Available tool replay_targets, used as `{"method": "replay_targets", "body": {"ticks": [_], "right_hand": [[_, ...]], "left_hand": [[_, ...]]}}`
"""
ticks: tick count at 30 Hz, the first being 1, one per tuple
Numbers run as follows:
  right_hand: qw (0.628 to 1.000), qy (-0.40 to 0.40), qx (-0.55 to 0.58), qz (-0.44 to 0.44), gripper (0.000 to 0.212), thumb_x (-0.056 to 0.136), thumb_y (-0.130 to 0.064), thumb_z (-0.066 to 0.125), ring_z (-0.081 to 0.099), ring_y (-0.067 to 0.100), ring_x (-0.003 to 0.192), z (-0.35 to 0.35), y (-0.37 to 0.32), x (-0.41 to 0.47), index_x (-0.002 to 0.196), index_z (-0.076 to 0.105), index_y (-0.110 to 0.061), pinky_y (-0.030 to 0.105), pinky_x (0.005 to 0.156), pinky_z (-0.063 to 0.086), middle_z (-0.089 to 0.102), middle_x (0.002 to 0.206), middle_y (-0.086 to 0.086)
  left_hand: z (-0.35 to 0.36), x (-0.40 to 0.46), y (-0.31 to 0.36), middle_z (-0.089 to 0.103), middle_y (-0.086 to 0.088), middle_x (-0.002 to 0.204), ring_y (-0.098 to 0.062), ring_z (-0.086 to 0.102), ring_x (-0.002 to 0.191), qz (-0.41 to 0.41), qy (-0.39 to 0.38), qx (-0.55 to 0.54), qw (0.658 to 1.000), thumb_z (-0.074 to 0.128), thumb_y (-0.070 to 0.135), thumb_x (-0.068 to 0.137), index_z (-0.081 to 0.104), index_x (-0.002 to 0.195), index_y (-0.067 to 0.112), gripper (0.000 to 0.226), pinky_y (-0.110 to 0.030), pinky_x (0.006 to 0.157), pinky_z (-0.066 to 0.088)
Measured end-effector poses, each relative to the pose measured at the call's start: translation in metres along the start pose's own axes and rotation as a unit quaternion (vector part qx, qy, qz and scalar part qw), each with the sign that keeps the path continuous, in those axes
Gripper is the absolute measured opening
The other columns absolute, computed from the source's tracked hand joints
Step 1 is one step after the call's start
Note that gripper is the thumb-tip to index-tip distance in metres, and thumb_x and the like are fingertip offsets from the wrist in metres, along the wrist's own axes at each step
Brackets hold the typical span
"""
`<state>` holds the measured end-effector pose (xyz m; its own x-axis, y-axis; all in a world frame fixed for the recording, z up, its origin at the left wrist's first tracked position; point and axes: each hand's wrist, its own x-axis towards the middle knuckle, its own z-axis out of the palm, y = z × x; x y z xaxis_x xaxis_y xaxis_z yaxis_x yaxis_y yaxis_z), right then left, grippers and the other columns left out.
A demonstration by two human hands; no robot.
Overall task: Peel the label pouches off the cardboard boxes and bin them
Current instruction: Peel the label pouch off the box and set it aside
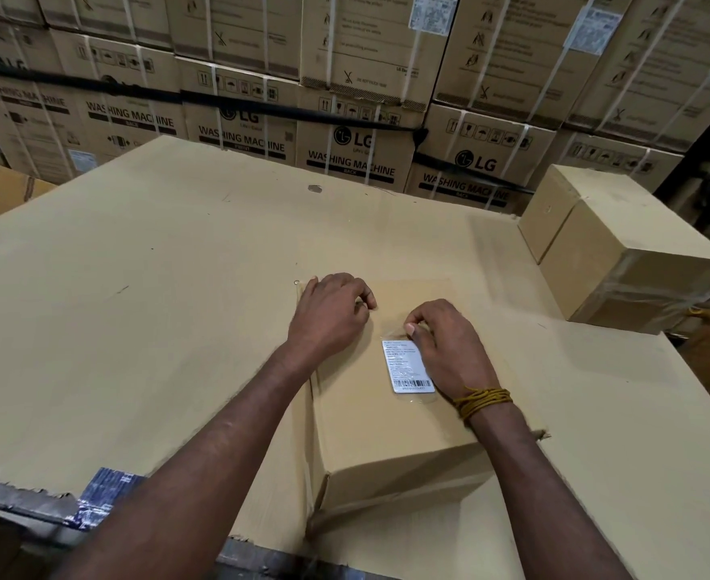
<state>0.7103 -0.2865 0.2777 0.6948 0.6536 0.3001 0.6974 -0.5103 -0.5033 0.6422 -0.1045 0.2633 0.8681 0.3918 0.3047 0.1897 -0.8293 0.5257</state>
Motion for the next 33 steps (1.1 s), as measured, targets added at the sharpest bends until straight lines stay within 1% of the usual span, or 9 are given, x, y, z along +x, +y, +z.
{"method": "replay_targets", "body": {"ticks": [7,11,15,17,19,21,24,27,33], "right_hand": [[1.0,-0.002,0.028,-0.005,0.008,0.098,-0.015,0.054,0.051,0.011,0.085,-0.004,-0.003,-0.005,0.091,0.055,-0.021,0.027,0.075,0.037,0.055,0.093,-0.008],[0.996,0.003,0.088,0.013,0.008,0.098,-0.017,0.055,0.056,0.007,0.086,-0.01,-0.006,-0.013,0.092,0.056,-0.022,0.022,0.069,0.04,0.063,0.091,-0.007],[0.992,-0.003,0.121,0.024,0.005,0.097,-0.022,0.059,0.058,0.008,0.09,-0.013,-0.007,-0.018,0.098,0.055,-0.024,0.014,0.068,0.041,0.065,0.093,-0.005],[0.992,-0.022,0.121,0.024,0.016,0.093,-0.024,0.065,0.058,0.002,0.095,-0.013,-0.005,-0.02,0.105,0.055,-0.026,0.01,0.073,0.041,0.065,0.095,-0.008],[0.993,-0.025,0.108,0.032,0.026,0.091,-0.024,0.067,0.057,0.002,0.099,-0.011,-0.002,-0.018,0.115,0.057,-0.028,0.013,0.08,0.042,0.062,0.097,-0.01],[0.997,-0.012,0.072,0.04,0.033,0.091,-0.025,0.067,0.054,0.009,0.101,-0.008,0.002,-0.012,0.123,0.061,-0.026,0.021,0.087,0.043,0.058,0.101,-0.008],[0.999,-0.01,0.02,0.045,0.018,0.091,-0.026,0.067,0.051,0.013,0.099,-0.003,0.005,-0.004,0.109,0.071,-0.028,0.022,0.082,0.039,0.049,0.096,-0.012],[0.999,-0.005,0.002,0.039,0.006,0.092,-0.026,0.064,0.051,0.015,0.096,0.0,0.004,-0.002,0.092,0.07,-0.029,0.027,0.079,0.04,0.049,0.093,-0.01],[1.0,0.003,0.006,0.025,0.007,0.097,-0.024,0.056,0.049,0.017,0.096,-0.001,0.002,-0.005,0.095,0.062,-0.025,0.037,0.085,0.043,0.055,0.099,-0.004]], "left_hand": [[0.0,-0.001,-0.001,0.062,0.008,0.113,-0.013,0.051,0.117,-0.001,-0.001,-0.005,1.0,0.05,0.018,0.09,0.061,0.091,0.033,0.019,-0.037,0.112,0.021],[-0.001,-0.001,0.0,0.062,0.008,0.113,-0.012,0.05,0.118,-0.001,0.0,-0.005,1.0,0.049,0.017,0.091,0.063,0.093,0.031,0.02,-0.035,0.109,0.021],[-0.001,-0.001,0.0,0.062,0.008,0.114,-0.013,0.05,0.118,-0.001,-0.001,-0.006,1.0,0.05,0.018,0.091,0.061,0.091,0.033,0.019,-0.037,0.111,0.021],[-0.001,-0.001,0.001,0.062,0.008,0.114,-0.013,0.051,0.118,-0.001,-0.003,-0.004,1.0,0.05,0.018,0.091,0.058,0.089,0.035,0.019,-0.038,0.112,0.022],[-0.002,-0.002,0.002,0.062,0.008,0.113,-0.013,0.051,0.117,-0.001,-0.002,-0.004,1.0,0.05,0.018,0.091,0.058,0.089,0.035,0.019,-0.038,0.113,0.021],[-0.003,-0.002,0.002,0.062,0.008,0.113,-0.014,0.051,0.116,-0.003,-0.003,-0.006,1.0,0.05,0.018,0.091,0.06,0.09,0.033,0.019,-0.037,0.113,0.021],[-0.003,-0.002,0.002,0.062,0.007,0.114,-0.013,0.05,0.118,-0.006,-0.005,-0.004,1.0,0.05,0.018,0.092,0.06,0.092,0.033,0.018,-0.038,0.114,0.02],[-0.002,-0.002,0.001,0.062,0.008,0.114,-0.013,0.05,0.118,-0.008,-0.004,-0.006,1.0,0.049,0.018,0.092,0.061,0.093,0.032,0.019,-0.039,0.115,0.019],[-0.002,-0.002,0.002,0.062,0.007,0.115,-0.013,0.051,0.117,-0.005,0.001,-0.004,1.0,0.05,0.017,0.092,0.063,0.095,0.029,0.018,-0.036,0.111,0.021]]}}
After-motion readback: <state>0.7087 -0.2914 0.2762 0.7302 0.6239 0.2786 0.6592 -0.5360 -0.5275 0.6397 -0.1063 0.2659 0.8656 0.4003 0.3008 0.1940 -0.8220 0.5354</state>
